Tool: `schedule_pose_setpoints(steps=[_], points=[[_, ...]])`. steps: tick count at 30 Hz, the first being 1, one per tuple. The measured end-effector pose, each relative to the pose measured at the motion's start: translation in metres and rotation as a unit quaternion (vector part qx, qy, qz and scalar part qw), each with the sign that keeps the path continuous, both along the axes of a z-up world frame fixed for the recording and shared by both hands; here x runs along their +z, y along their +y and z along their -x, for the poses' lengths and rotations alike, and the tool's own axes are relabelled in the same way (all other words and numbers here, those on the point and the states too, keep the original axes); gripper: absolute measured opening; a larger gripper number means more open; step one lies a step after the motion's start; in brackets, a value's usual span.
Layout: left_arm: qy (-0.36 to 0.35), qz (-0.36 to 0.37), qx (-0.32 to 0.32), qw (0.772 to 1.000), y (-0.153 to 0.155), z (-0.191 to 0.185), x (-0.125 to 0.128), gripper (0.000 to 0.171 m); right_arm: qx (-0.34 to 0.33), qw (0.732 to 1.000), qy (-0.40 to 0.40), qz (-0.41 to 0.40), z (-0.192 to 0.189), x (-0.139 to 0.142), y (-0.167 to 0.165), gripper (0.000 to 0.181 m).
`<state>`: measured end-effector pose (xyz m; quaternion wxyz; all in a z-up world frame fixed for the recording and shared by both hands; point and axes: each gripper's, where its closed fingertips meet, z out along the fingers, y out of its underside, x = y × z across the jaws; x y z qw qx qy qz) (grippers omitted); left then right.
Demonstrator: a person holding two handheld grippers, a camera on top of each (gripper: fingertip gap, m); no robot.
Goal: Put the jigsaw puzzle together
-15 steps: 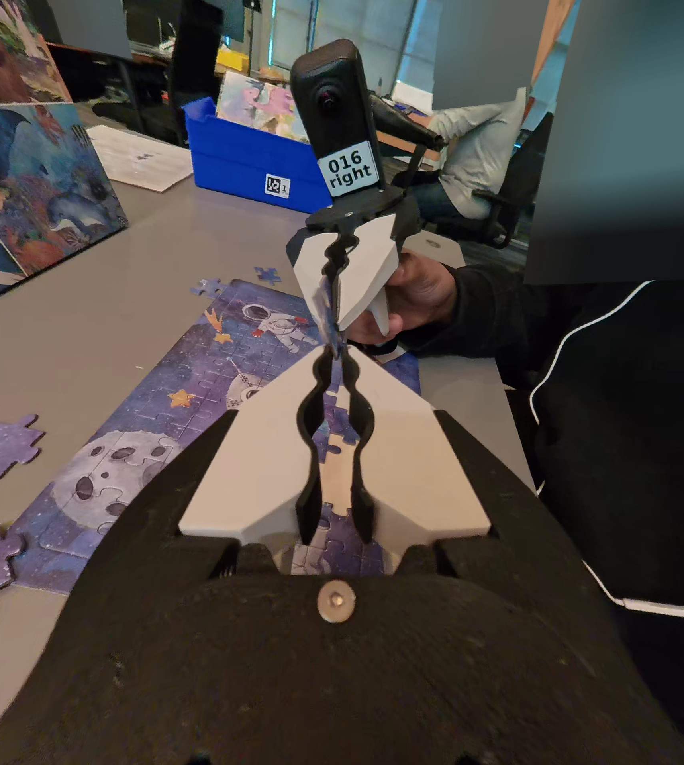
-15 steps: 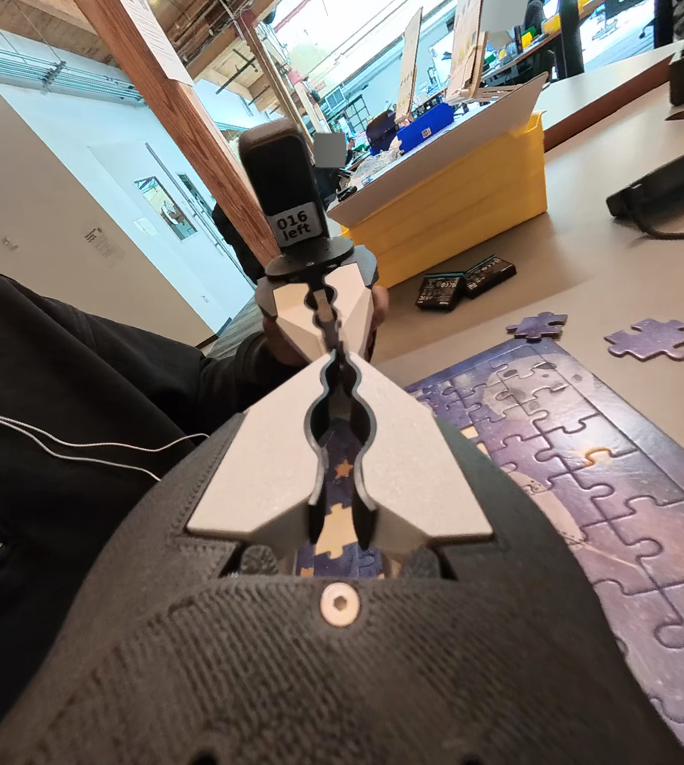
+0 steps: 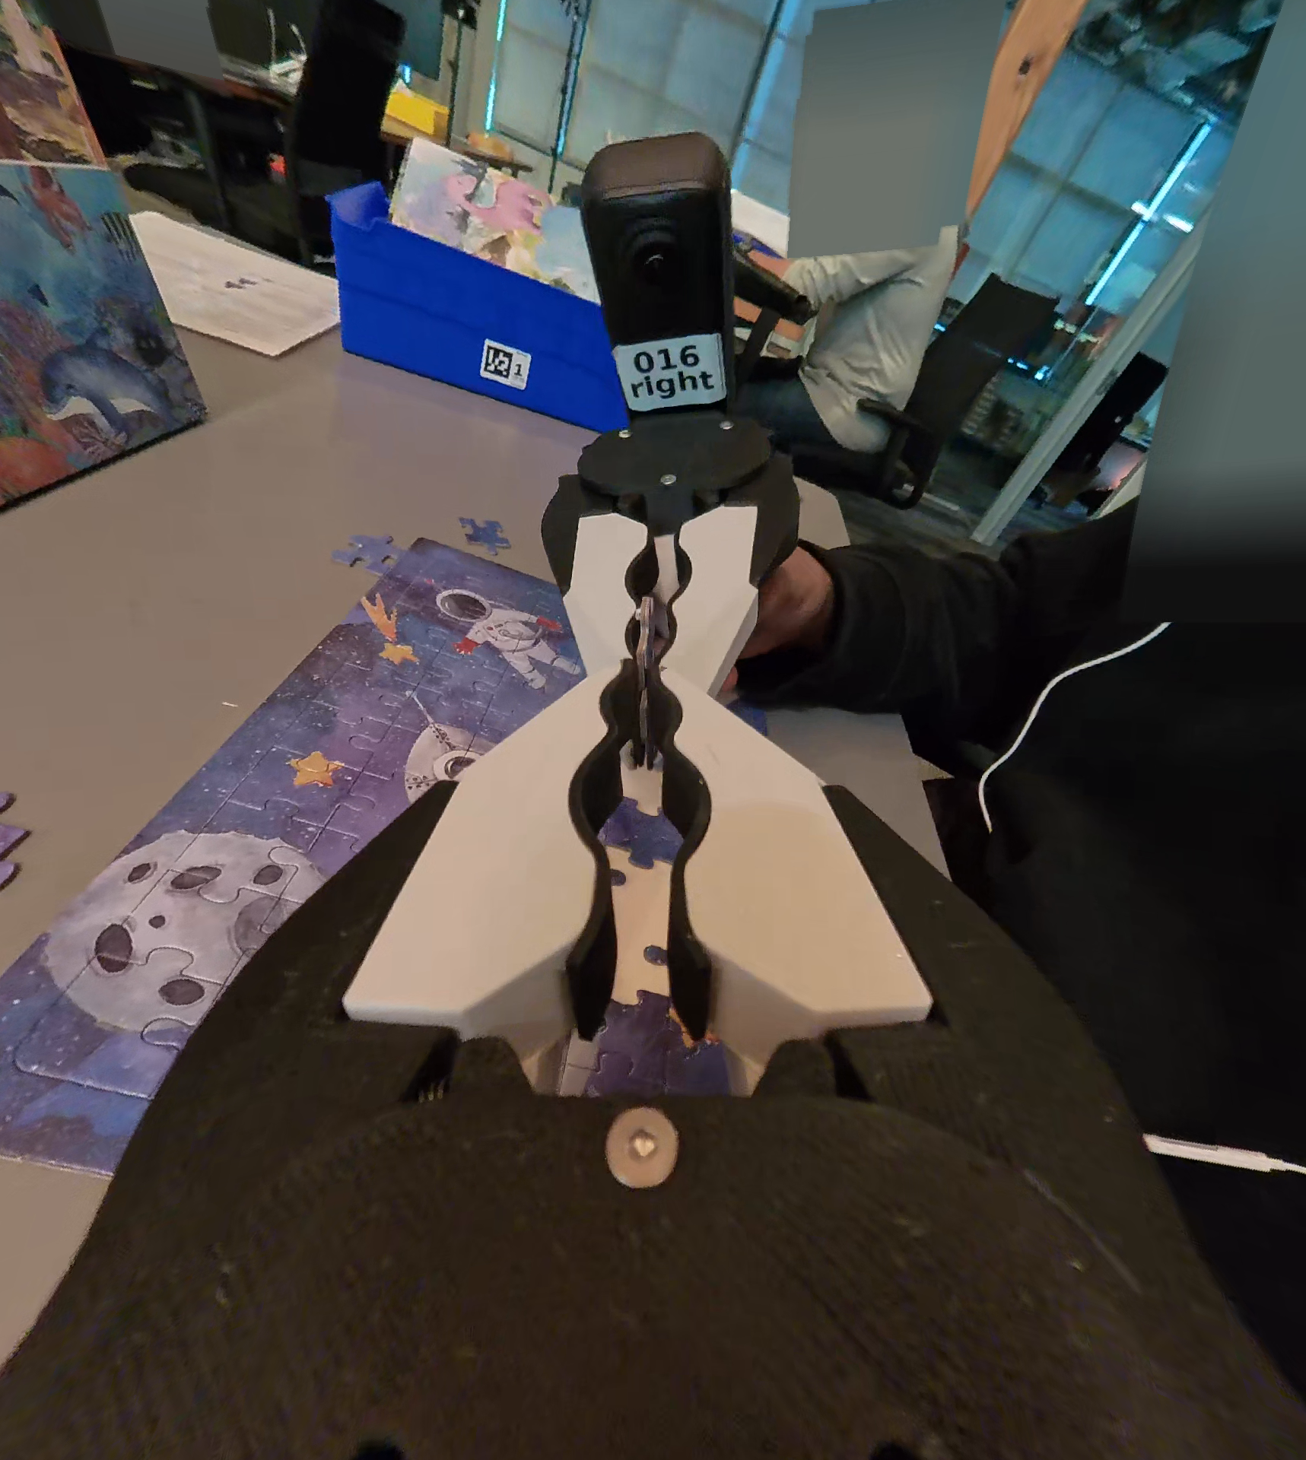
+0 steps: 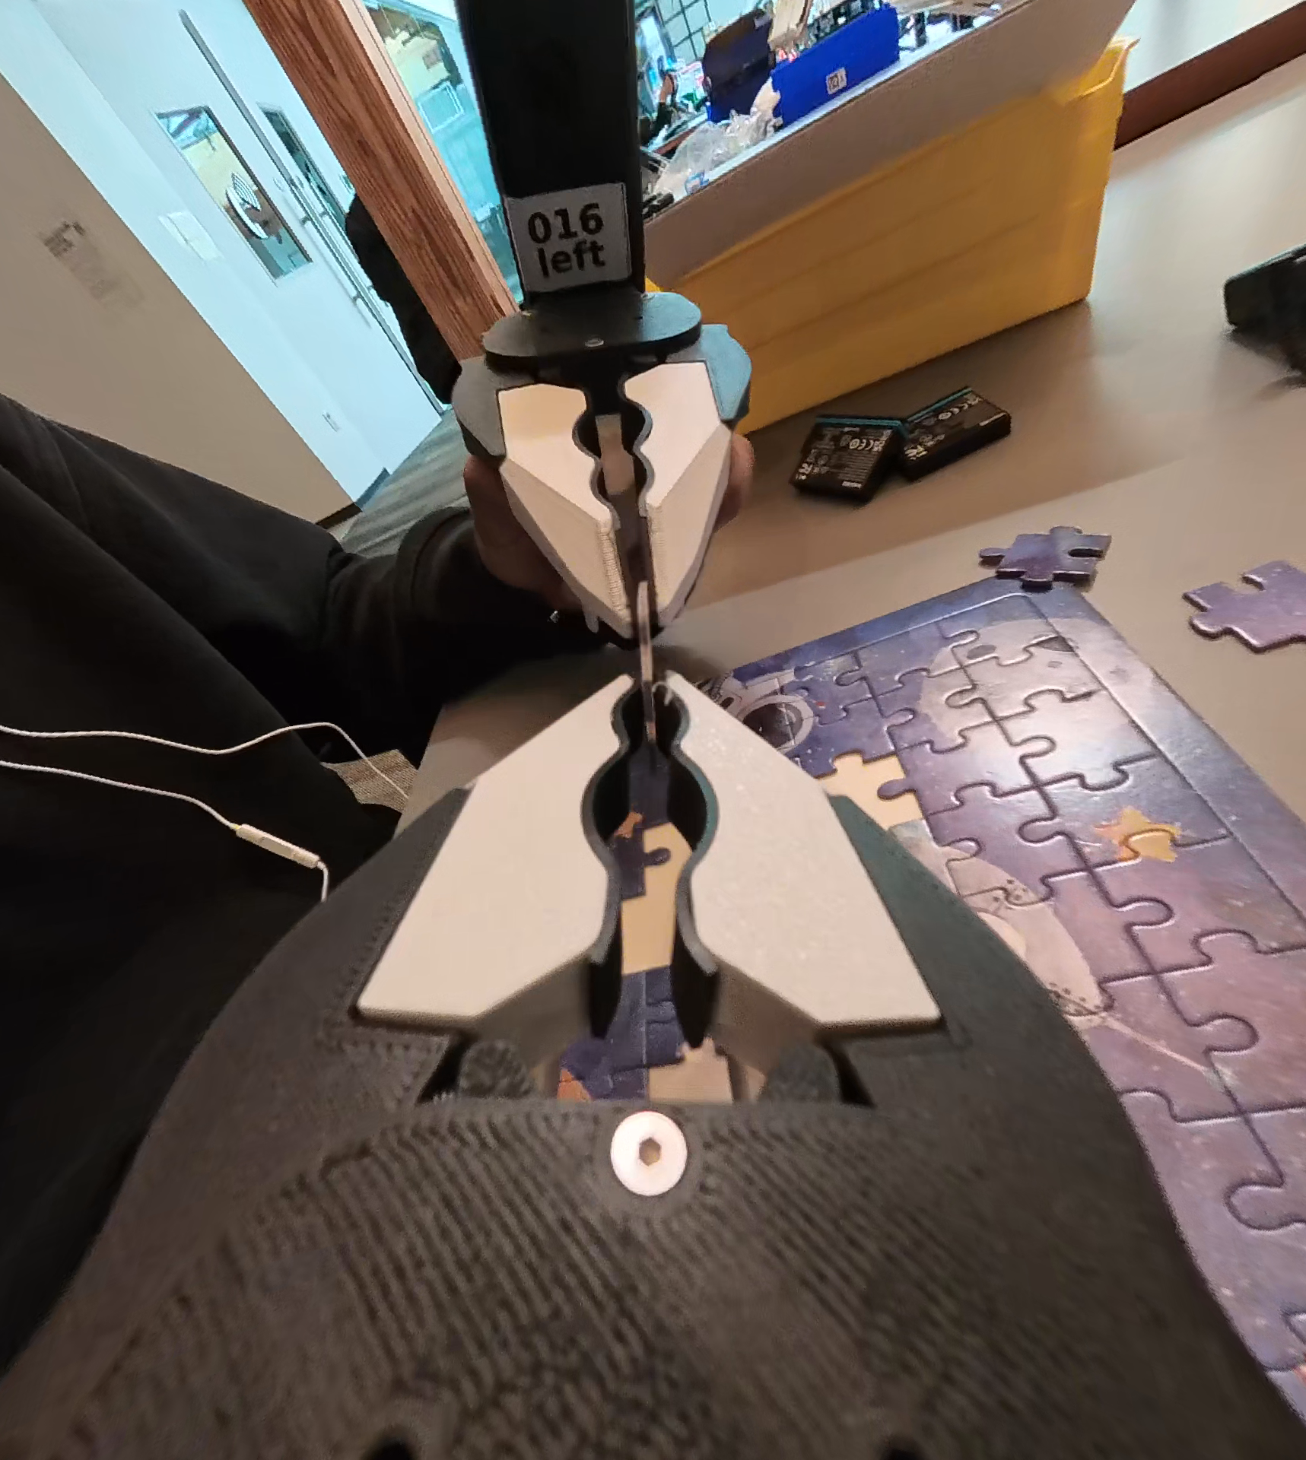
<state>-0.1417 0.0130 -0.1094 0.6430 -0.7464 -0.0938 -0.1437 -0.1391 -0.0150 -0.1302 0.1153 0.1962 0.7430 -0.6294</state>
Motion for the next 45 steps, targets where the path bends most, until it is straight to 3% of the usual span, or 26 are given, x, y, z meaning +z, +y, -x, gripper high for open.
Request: schedule_pose_setpoints(steps=[4,9,14,17,20,24,36,40,45], points=[[-0.022,0.000,0.004,1.000,-0.003,0.004,-0.002,0.000,-0.007,1.000,-0.005,-0.001,0.003,-0.001,0.002,0.000],[-0.094,0.003,0.015,0.995,-0.010,0.016,-0.009,0.000,-0.034,0.999,-0.019,-0.017,0.014,-0.007,0.011,0.015],[-0.151,0.006,0.021,0.988,-0.017,0.023,-0.018,0.000,-0.074,0.990,0.084,-0.088,0.026,-0.011,0.024,0.021],[-0.172,0.022,0.023,0.985,-0.019,0.024,-0.025,0.000,-0.079,0.972,0.182,-0.130,0.024,-0.009,0.025,0.024],[-0.216,0.033,0.005,0.976,-0.018,0.020,-0.033,0.000,-0.068,0.937,0.283,-0.194,0.020,-0.017,0.022,0.026],[-0.269,0.036,-0.009,0.963,-0.017,0.018,-0.039,0.000,-0.048,0.893,0.356,-0.272,0.016,-0.037,0.017,0.025],[-0.268,0.116,0.004,0.956,-0.022,0.017,-0.066,0.000,-0.033,0.883,0.357,-0.302,0.014,-0.051,0.015,0.000],[-0.230,0.163,0.019,0.959,-0.024,0.017,-0.078,0.001,-0.013,0.887,0.345,-0.306,0.008,-0.058,0.012,0.000],[-0.232,0.172,0.018,0.957,-0.024,0.016,-0.080,0.001,0.009,0.888,0.333,-0.318,0.002,-0.068,0.009,0.001]])
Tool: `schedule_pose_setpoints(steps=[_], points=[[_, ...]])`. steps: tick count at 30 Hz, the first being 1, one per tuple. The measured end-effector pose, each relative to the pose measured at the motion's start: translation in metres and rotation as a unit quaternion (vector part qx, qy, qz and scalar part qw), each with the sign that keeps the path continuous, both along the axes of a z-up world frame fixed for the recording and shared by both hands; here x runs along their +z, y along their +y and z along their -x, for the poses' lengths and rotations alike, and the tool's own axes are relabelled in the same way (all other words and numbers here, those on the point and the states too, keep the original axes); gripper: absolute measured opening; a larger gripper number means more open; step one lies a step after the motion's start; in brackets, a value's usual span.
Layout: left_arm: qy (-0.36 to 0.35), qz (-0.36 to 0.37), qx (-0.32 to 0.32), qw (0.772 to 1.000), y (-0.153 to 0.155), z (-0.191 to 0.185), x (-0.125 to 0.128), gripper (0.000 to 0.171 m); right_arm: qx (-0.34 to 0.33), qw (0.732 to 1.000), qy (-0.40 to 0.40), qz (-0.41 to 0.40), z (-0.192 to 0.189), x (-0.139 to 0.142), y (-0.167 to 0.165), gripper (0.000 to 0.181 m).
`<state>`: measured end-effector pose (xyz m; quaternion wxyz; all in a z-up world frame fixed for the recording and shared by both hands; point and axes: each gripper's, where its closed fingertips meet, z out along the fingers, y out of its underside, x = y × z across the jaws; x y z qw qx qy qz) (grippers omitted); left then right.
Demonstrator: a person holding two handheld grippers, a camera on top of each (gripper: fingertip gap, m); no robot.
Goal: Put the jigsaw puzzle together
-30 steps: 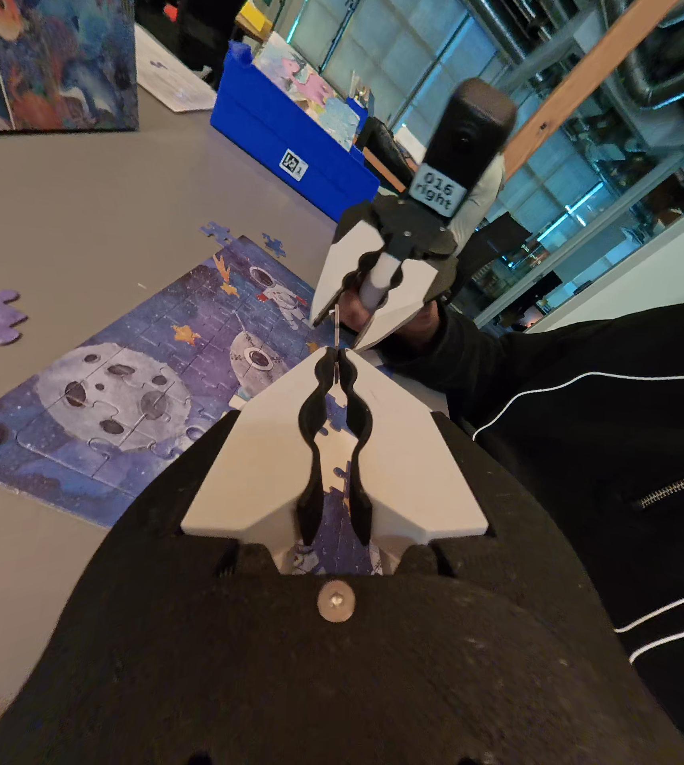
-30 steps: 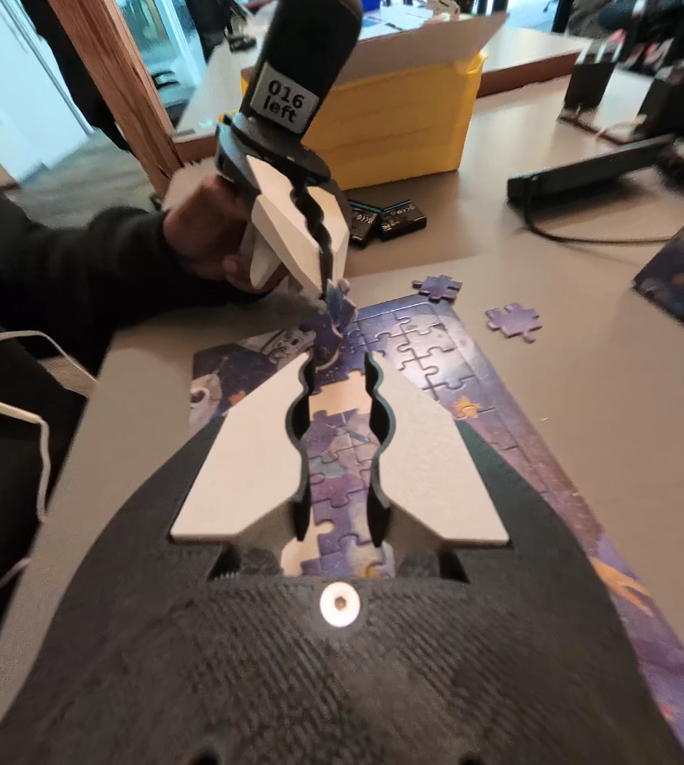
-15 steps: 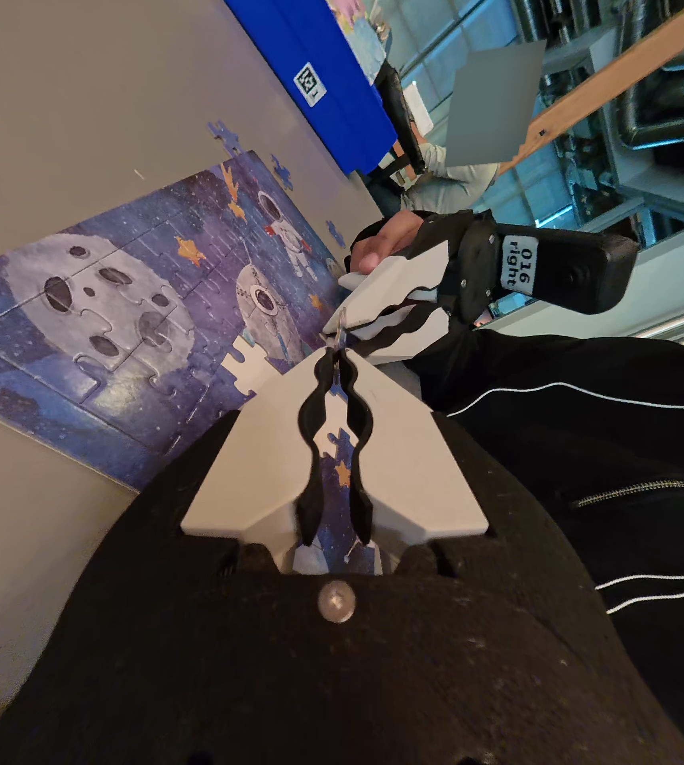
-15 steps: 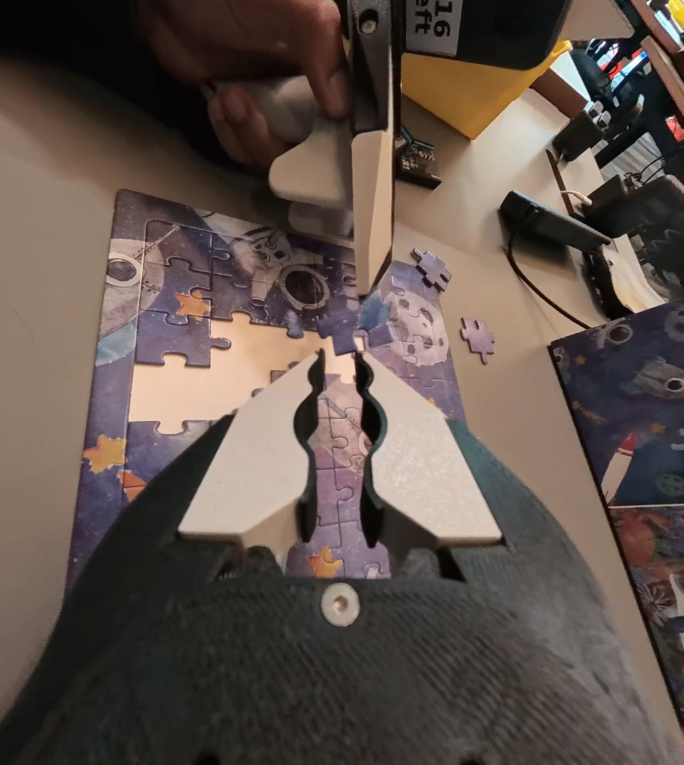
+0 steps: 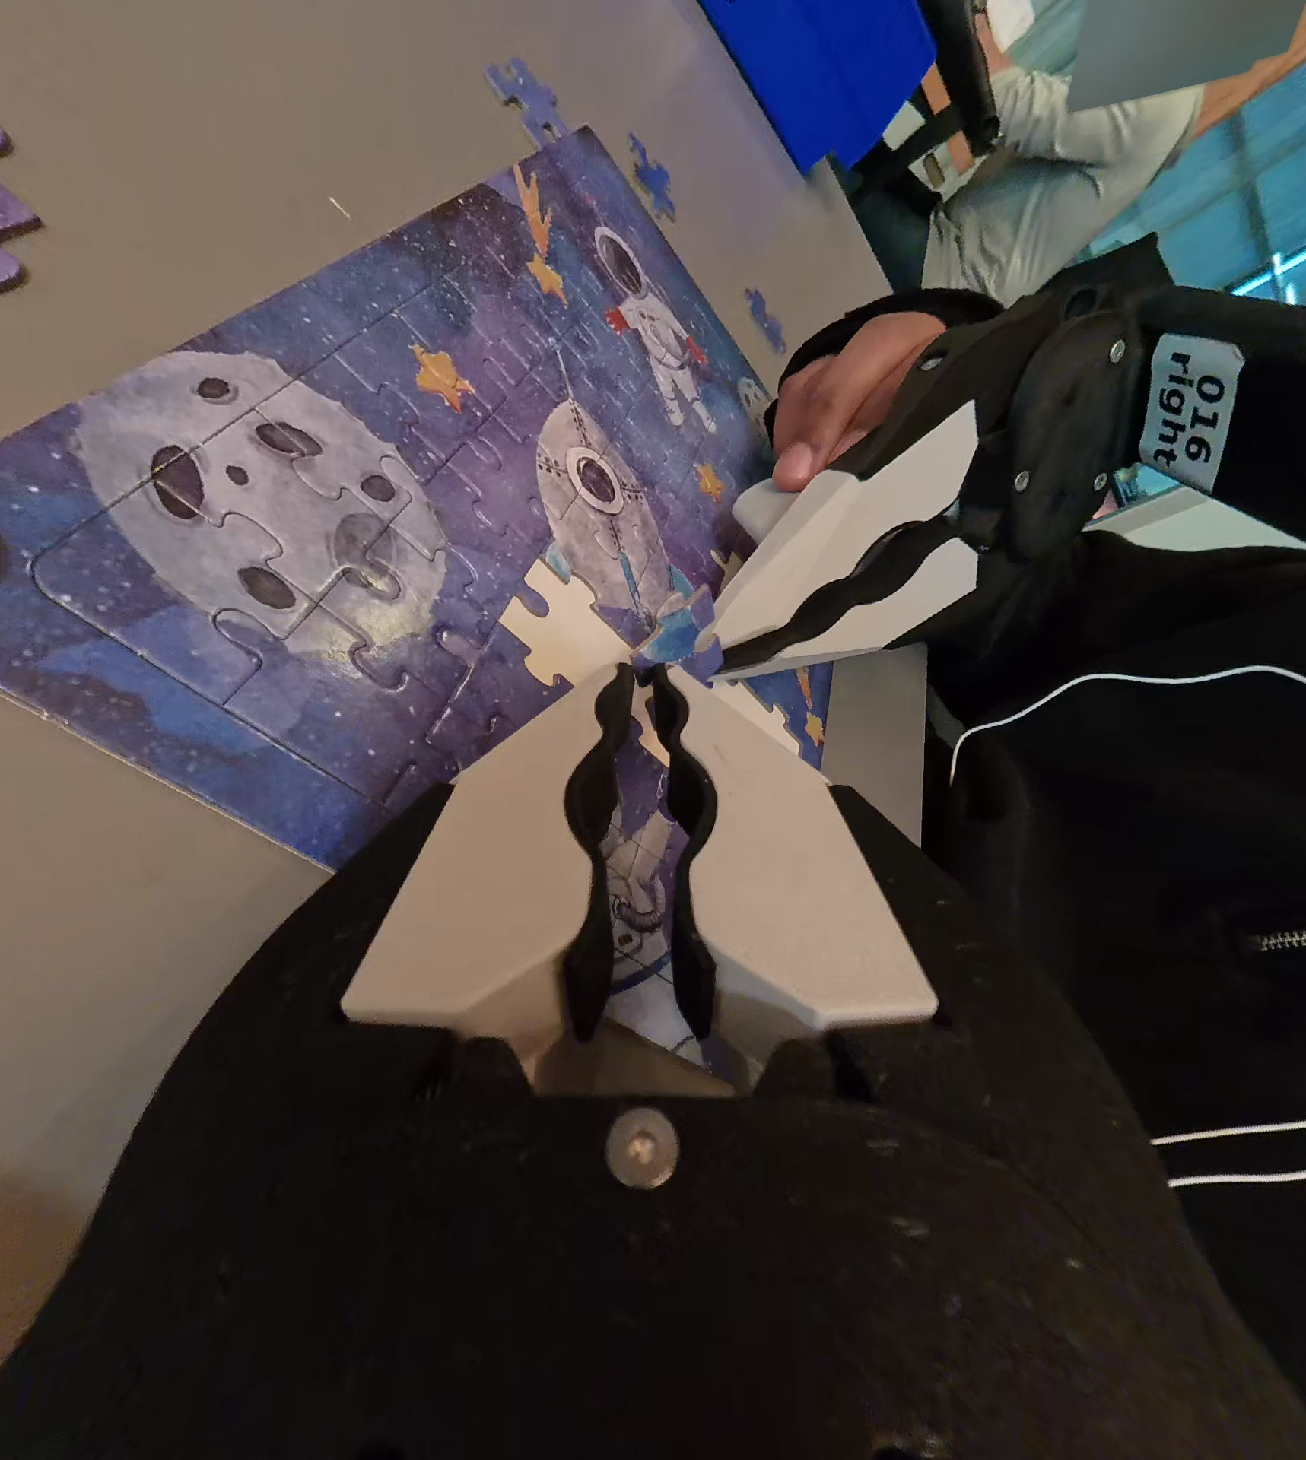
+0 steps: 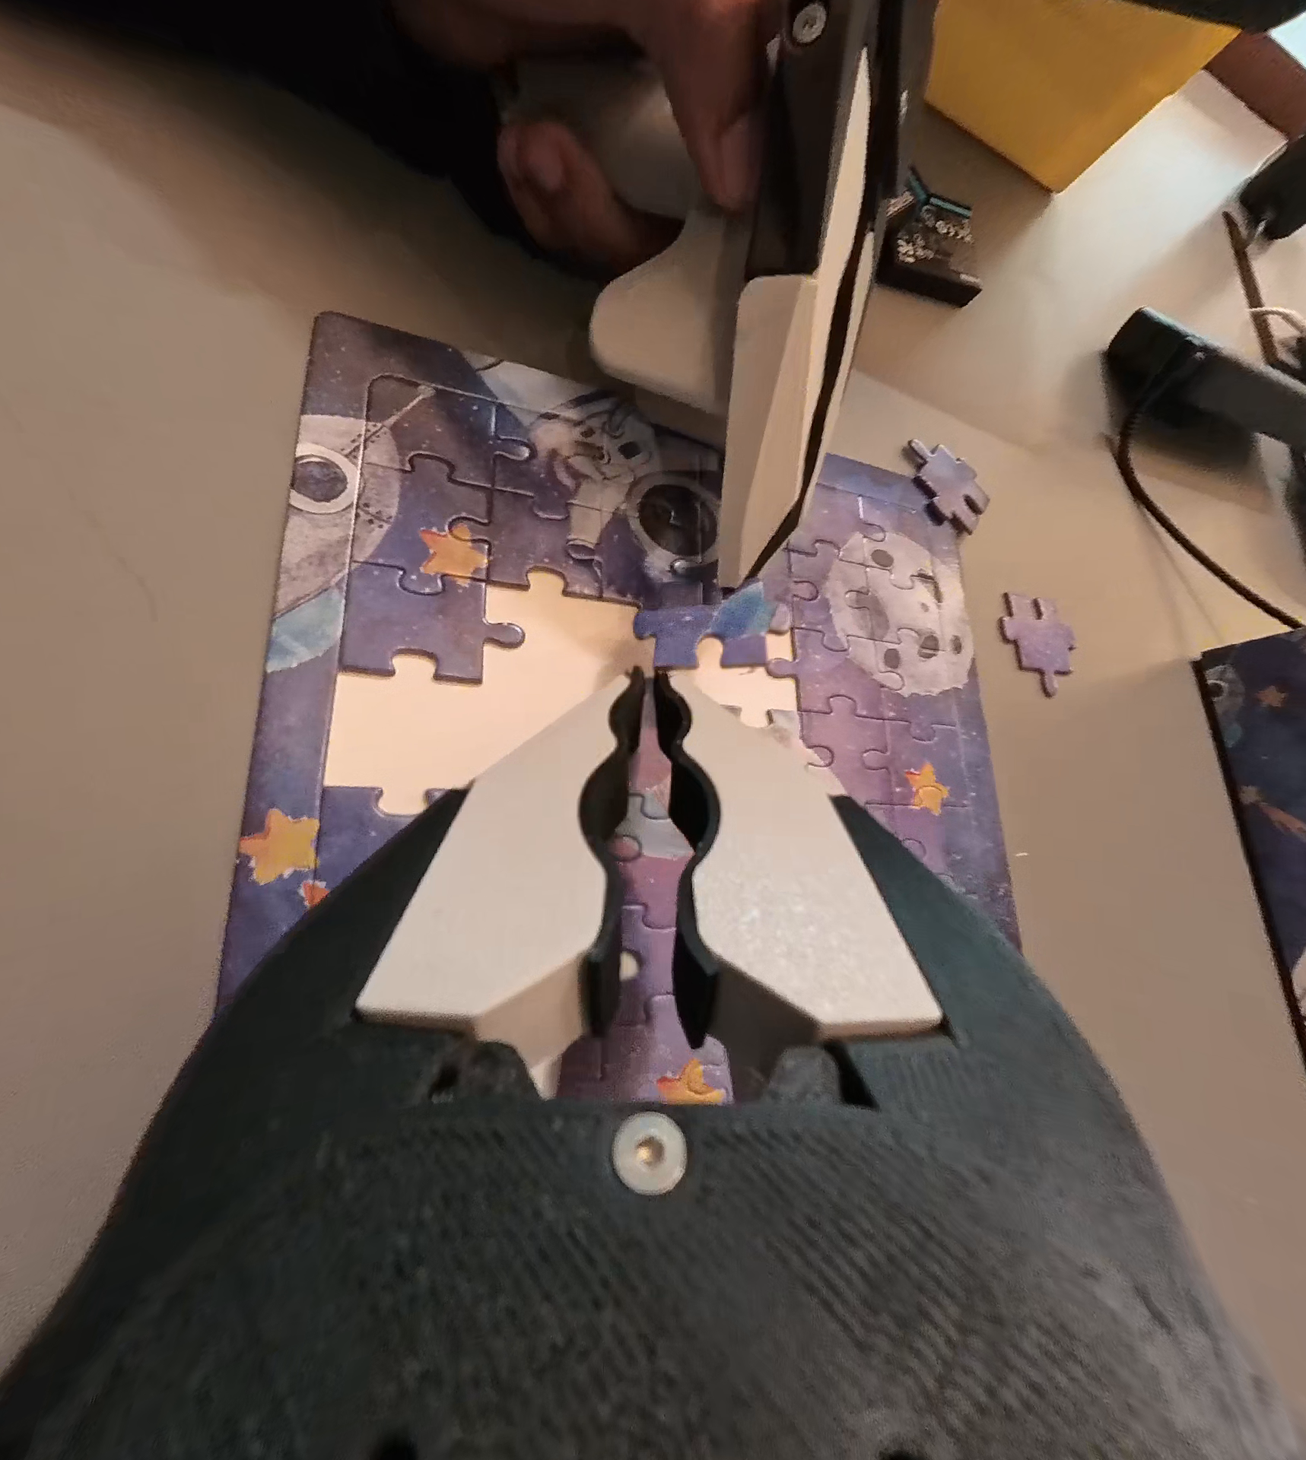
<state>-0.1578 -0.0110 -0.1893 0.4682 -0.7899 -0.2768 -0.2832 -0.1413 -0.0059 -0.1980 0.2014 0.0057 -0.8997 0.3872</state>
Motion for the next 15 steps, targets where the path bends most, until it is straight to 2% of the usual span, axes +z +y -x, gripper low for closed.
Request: schedule_pose_setpoints(steps=[15], points=[[-0.005,-0.002,-0.018,1.000,-0.0040,-0.0026,0.0007,0.004,-0.006,1.000,-0.028,-0.009,0.0023,-0.0070,0.0073,0.007]])
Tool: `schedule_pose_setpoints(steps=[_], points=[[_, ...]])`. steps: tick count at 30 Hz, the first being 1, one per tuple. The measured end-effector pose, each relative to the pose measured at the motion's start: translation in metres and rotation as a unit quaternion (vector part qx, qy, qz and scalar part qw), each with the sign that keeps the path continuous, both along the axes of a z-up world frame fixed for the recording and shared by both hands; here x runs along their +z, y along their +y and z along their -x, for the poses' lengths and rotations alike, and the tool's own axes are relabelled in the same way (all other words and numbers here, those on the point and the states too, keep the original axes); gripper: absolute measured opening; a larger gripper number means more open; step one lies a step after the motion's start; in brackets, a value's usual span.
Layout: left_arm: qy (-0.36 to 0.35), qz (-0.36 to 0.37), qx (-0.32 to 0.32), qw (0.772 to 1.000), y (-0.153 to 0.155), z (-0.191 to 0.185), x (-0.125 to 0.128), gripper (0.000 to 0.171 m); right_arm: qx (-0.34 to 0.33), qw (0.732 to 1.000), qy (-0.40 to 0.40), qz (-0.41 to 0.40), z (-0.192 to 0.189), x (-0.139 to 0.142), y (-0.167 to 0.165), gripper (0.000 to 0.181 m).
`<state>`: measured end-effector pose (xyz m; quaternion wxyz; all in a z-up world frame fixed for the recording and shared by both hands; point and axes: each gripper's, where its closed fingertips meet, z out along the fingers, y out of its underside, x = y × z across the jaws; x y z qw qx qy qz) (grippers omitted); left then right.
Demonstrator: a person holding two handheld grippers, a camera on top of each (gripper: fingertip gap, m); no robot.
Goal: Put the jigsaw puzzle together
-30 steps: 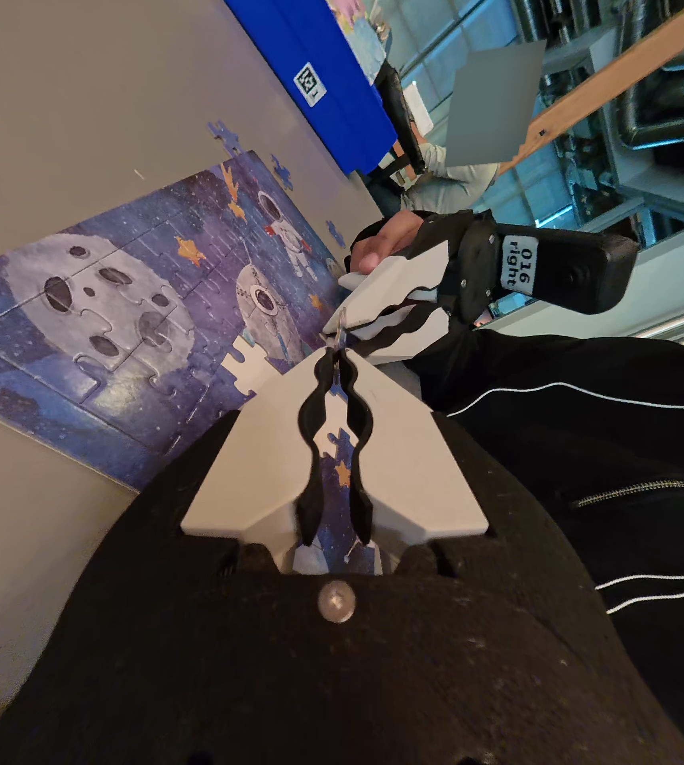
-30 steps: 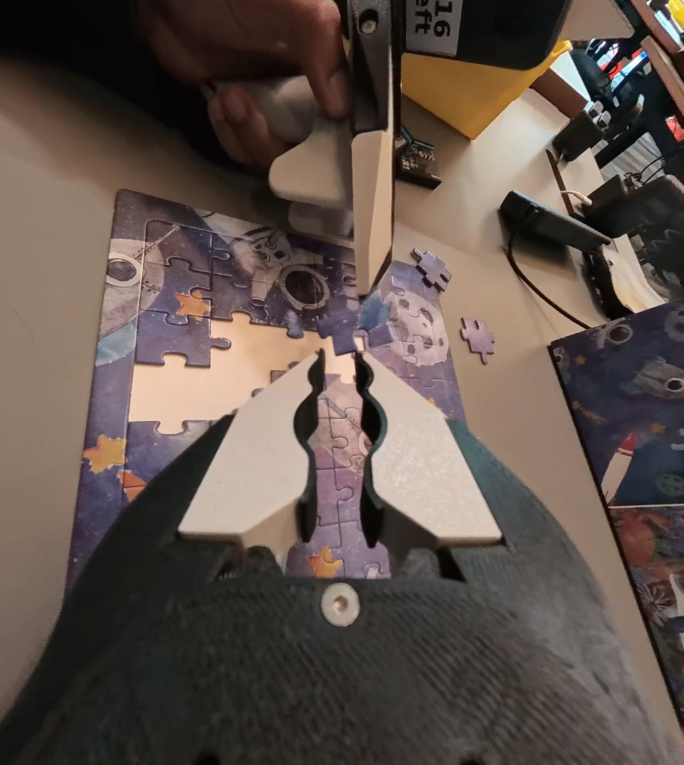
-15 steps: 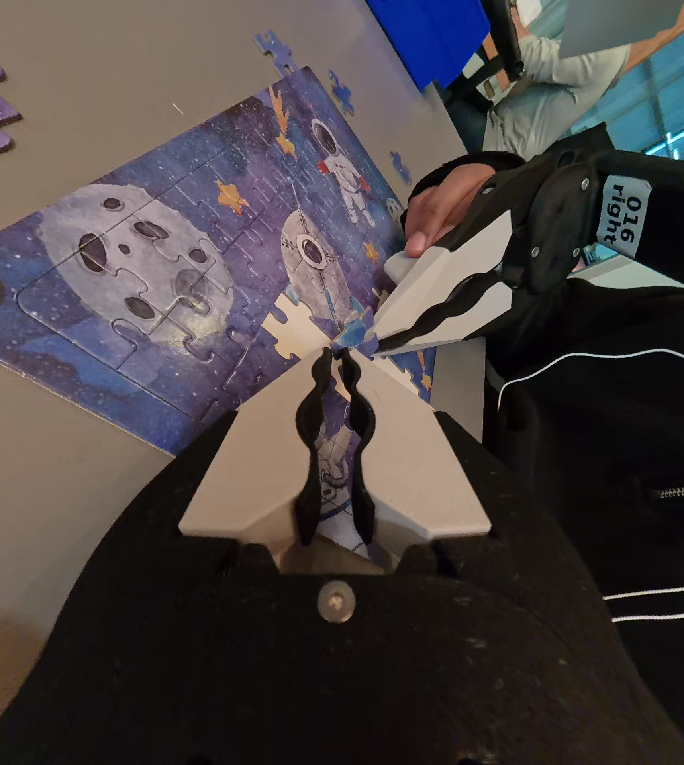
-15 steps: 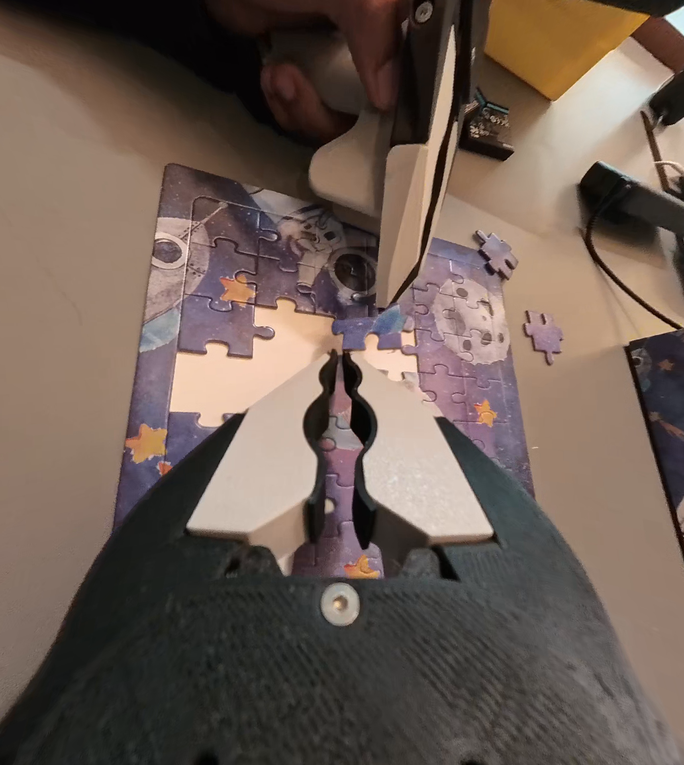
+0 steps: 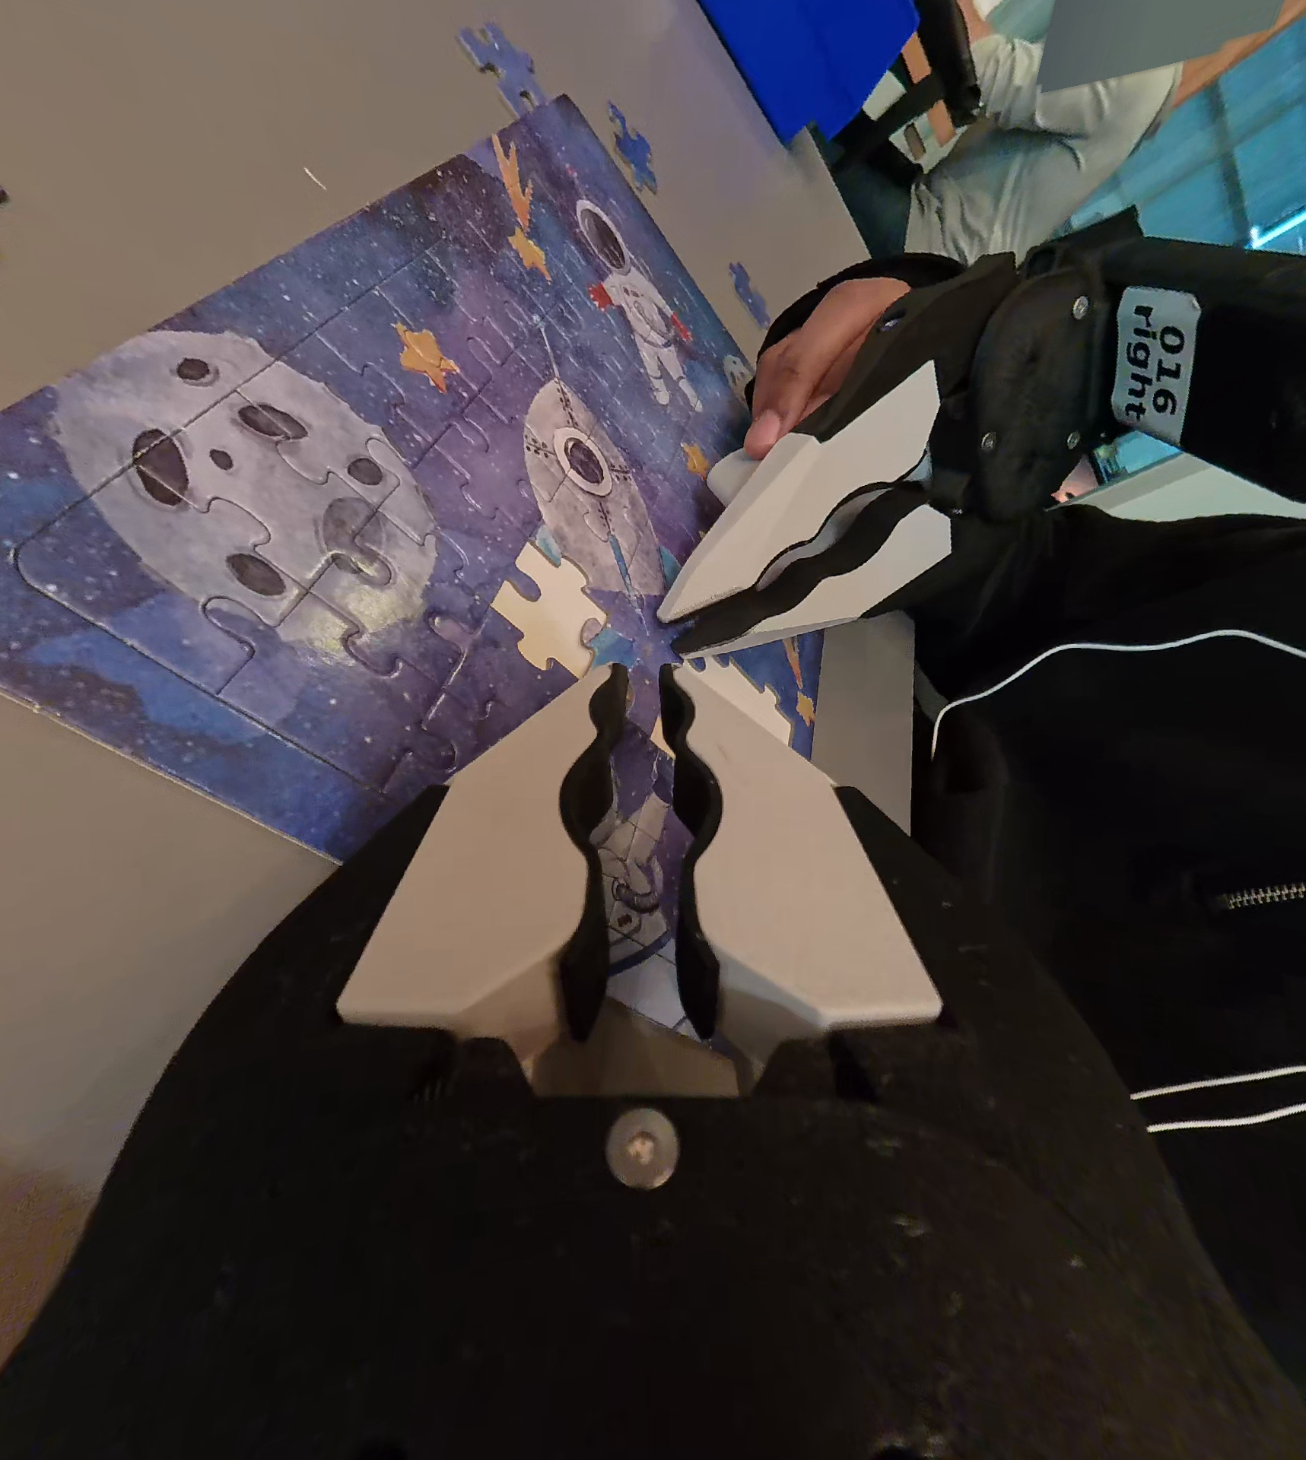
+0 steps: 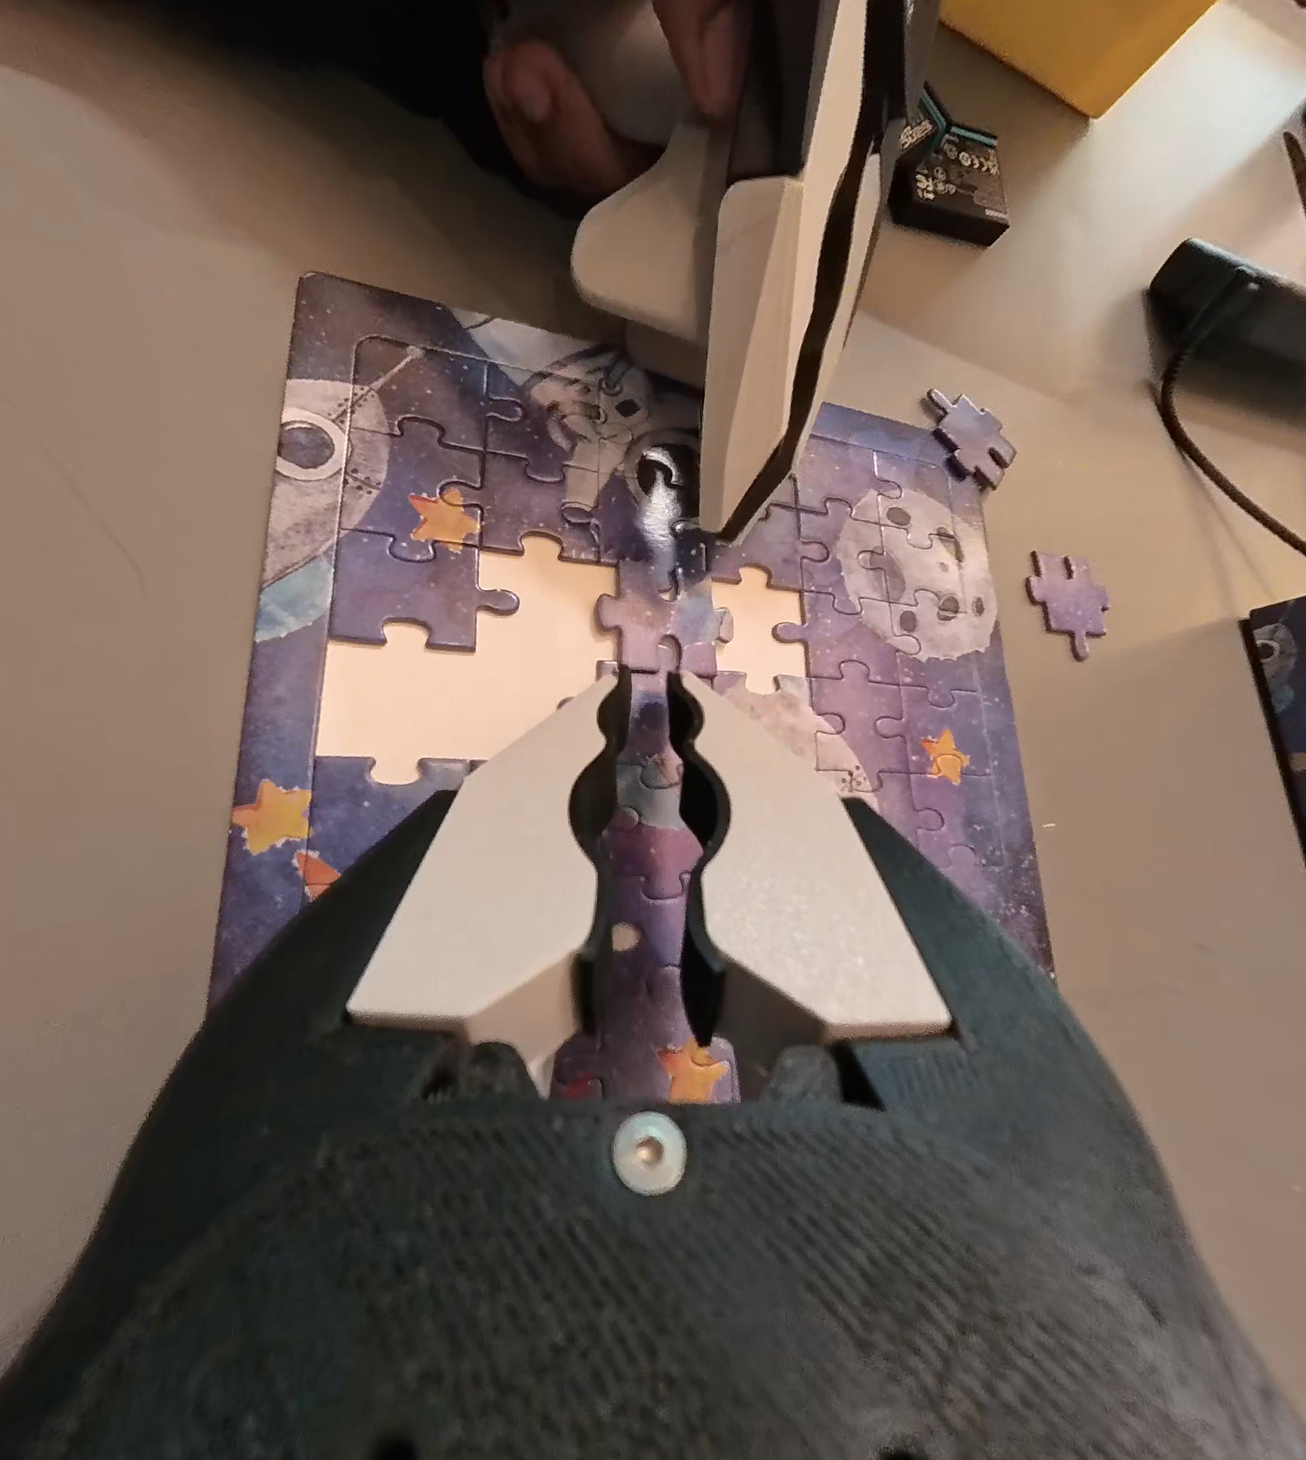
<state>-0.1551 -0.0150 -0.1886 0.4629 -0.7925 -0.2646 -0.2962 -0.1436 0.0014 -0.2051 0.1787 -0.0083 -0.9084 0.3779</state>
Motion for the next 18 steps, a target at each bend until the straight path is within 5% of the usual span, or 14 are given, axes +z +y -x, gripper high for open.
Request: schedule_pose_setpoints(steps=[9,18], points=[[0.047,0.012,-0.015,0.999,0.0046,-0.0020,-0.0011,0.024,-0.005,0.999,-0.030,0.022,-0.0015,-0.0001,-0.0053,0.027],[0.062,0.017,-0.034,0.997,0.0071,-0.0074,-0.0020,0.026,-0.011,0.998,-0.061,0.029,-0.0037,-0.0020,-0.0079,0.022]])
